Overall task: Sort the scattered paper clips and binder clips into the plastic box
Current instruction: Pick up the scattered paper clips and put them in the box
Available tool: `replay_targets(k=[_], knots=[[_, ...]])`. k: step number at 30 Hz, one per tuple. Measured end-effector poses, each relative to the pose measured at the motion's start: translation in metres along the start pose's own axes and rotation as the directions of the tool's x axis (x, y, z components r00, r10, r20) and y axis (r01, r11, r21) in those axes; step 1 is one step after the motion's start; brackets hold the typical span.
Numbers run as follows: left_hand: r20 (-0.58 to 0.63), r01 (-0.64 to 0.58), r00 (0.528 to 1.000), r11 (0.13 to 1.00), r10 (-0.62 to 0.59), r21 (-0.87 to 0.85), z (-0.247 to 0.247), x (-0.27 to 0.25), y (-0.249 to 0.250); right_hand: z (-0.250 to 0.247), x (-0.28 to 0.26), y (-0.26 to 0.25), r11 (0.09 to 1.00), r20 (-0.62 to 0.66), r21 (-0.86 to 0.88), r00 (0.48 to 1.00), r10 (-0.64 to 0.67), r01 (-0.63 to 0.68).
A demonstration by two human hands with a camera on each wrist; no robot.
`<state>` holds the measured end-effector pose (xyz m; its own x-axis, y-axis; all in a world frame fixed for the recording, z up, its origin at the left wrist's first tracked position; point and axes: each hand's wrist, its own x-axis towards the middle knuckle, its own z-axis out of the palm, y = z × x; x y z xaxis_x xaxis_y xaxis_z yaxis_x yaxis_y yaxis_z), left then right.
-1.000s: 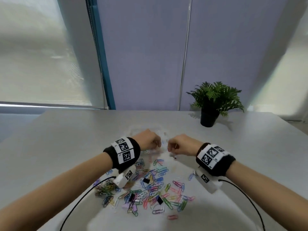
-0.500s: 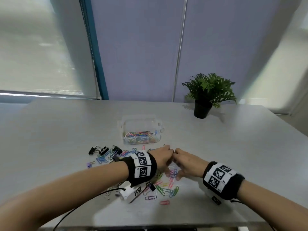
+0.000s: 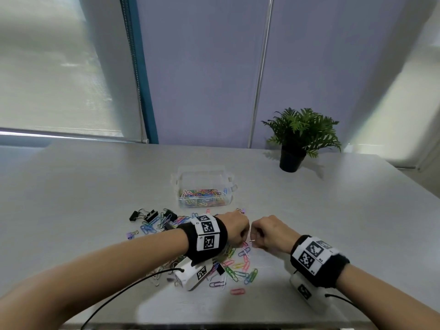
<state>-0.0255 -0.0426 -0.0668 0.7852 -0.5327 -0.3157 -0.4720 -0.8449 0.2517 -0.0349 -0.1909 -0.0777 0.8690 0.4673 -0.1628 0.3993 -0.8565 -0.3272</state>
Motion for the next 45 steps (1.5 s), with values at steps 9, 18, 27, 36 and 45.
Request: replay_targets(k=[9, 18, 27, 36, 45], knots=[[-0.048, -0.034, 0.998, 0.995, 0.029, -0.098, -0.028, -0.008, -0.022, -0.026, 0.001, 0.002, 0.915, -0.022, 0.398, 0.997, 0.076, -0.061], [-0.269, 0.151, 0.931, 0.931, -0.247, -0.332, -0.077, -0.022, -0.098, -0.054, 0.083, -0.041, 0.737, -0.169, 0.675, 0.98, 0.108, 0.035], [-0.264, 0.29, 0.906, 0.939, -0.331, -0.183, -0.075, -0.019, -0.112, -0.059, 0.118, -0.062, 0.939, -0.136, 0.343, 0.988, 0.08, -0.029], [-0.181, 0.001, 0.984, 0.999, -0.007, -0.035, -0.051, -0.011, -0.04, -0.058, 0.038, -0.008, 0.999, 0.145, -0.02, 0.989, -0.037, 0.04], [-0.071, 0.009, 0.998, 0.99, 0.001, 0.143, -0.02, 0.023, -0.009, -0.023, 0.009, 0.007, 0.99, 0.096, -0.141, 0.995, 0.02, -0.006]])
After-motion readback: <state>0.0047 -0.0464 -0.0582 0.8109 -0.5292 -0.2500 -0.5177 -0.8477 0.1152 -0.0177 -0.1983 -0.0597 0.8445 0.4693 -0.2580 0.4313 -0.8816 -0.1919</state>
